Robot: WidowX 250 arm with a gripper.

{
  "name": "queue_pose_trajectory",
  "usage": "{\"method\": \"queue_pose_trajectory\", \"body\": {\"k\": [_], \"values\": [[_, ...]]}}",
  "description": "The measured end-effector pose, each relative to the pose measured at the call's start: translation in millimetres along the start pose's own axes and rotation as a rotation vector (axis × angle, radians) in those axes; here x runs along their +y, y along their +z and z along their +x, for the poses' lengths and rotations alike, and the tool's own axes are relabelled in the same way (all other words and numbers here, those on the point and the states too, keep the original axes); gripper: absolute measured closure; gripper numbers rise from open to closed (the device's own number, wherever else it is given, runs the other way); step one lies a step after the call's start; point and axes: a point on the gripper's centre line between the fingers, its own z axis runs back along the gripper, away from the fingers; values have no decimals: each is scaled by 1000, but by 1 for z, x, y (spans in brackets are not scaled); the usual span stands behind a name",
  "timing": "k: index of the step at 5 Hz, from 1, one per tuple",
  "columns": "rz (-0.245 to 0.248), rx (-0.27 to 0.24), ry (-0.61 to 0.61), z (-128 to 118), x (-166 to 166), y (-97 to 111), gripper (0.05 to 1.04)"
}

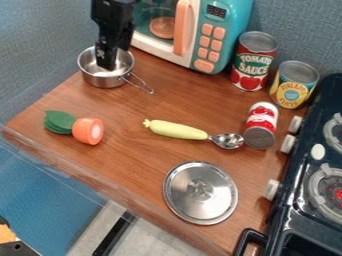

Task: Take the pot and put it on the left of spoon

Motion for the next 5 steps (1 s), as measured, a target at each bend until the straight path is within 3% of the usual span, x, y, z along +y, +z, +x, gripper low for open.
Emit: {"method": "queue_pose_trajectory", "body": {"k": [2,4,5], "values": [[59,17,-2,14,3,-34,84],[101,30,40,29,7,-53,134],[93,50,61,31,5,-52,421]]}}
